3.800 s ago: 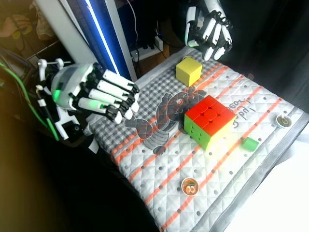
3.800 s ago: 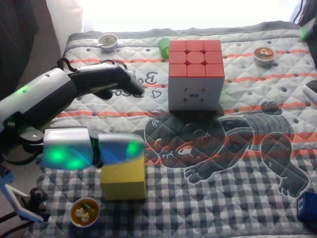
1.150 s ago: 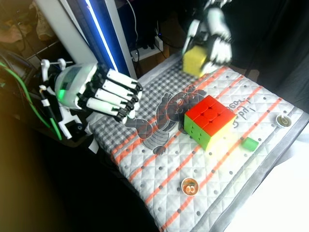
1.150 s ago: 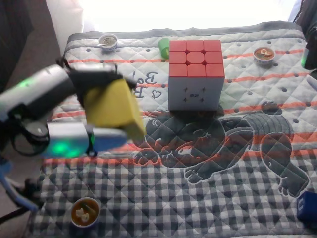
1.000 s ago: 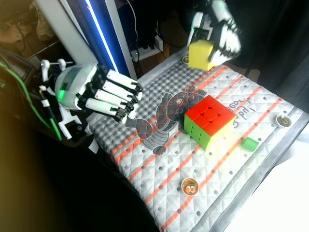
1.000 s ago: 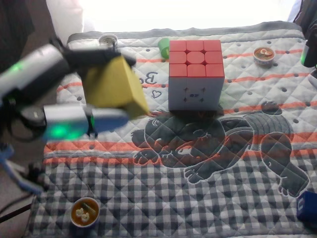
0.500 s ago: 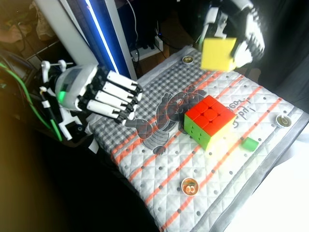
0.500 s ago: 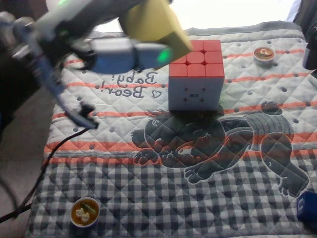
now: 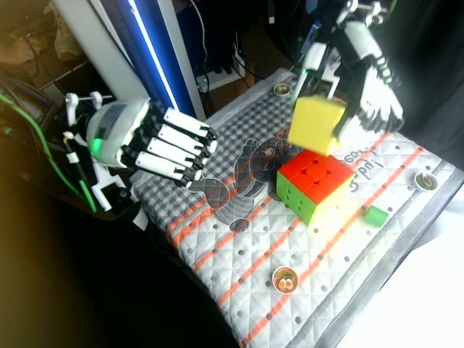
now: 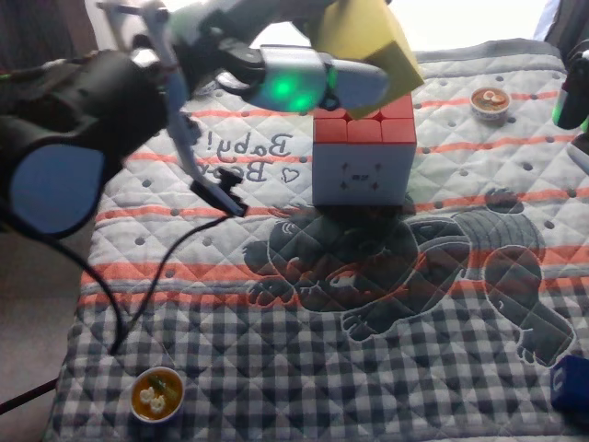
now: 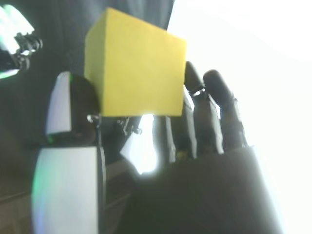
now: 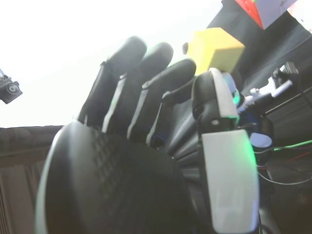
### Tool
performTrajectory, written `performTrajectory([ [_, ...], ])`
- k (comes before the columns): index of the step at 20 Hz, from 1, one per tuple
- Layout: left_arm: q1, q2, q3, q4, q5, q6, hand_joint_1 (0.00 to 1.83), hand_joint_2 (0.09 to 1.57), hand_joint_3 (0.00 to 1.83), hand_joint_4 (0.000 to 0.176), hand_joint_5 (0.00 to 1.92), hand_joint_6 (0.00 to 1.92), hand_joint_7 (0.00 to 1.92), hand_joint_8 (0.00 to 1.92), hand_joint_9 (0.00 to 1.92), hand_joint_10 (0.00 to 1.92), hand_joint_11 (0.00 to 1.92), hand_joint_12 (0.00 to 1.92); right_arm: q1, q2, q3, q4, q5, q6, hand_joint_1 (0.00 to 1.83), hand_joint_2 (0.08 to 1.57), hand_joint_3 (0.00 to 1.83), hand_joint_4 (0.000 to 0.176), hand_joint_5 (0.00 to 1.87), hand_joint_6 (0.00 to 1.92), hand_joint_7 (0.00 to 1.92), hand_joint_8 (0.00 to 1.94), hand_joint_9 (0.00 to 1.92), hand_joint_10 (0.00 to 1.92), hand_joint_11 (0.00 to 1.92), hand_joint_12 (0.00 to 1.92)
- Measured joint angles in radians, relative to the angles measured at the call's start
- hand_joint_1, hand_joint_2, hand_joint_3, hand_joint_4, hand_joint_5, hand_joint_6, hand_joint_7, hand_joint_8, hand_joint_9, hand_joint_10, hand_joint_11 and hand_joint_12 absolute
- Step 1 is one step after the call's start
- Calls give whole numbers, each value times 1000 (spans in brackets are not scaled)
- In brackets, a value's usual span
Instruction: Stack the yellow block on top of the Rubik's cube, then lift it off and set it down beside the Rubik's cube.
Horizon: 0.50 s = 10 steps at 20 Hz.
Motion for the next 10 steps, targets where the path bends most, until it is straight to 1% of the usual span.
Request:
performTrajectory([
  [1,-3,-18,22,-2,-23,-3,1126,1186,1,0,840,1206,685,91,290,584,0,1339,0,0,0,0,0,0,1175,1243,1,0,651,1357,845,1382,716,1475,620,1817],
  [2,-3,-29,36,-10,-37,-3,1131,1181,0,0,851,1184,732,91,275,724,0,1431,0,0,0,-2,0,0,1171,1243,1,0,655,1362,842,1379,716,1478,618,1814],
  [4,-3,-35,49,-15,-68,-3,1119,1195,0,0,824,1227,725,115,172,917,0,1533,0,0,0,-3,0,0,1163,1246,1,0,651,1397,836,1361,722,1489,618,1820],
  [5,-3,-36,51,-21,-79,-4,1119,1190,0,0,832,1216,695,128,109,980,0,1591,0,0,0,-3,0,0,1162,1246,1,0,650,1403,837,1355,724,1490,620,1820],
  [6,-3,-36,54,-21,-85,-3,1105,1183,0,0,844,1197,626,124,26,1023,0,1667,0,0,0,-4,0,0,1155,1246,0,0,662,1416,824,1339,713,1443,618,1778],
  [7,-3,-39,58,-27,-88,-4,1042,1190,2,0,823,1226,570,113,4,961,0,1684,0,0,0,-5,0,0,1156,1244,0,0,668,1416,829,1322,697,1405,583,1769],
  [8,-2,-39,61,-28,-92,-4,972,1096,0,20,622,819,512,97,0,864,0,1593,0,0,0,-6,0,0,1156,1239,0,0,684,1414,829,1300,703,1390,590,1771],
  [9,-2,-39,63,-31,-92,-5,953,1046,0,23,610,543,480,85,0,810,0,1519,0,0,0,-5,0,0,1158,1238,0,0,685,1420,831,1291,703,1384,592,1771],
  [10,-2,-39,64,-31,-92,-5,911,992,0,42,585,330,432,55,0,682,0,1331,0,0,0,-4,0,0,1159,1237,0,0,684,1409,833,1297,715,1388,599,1771],
])
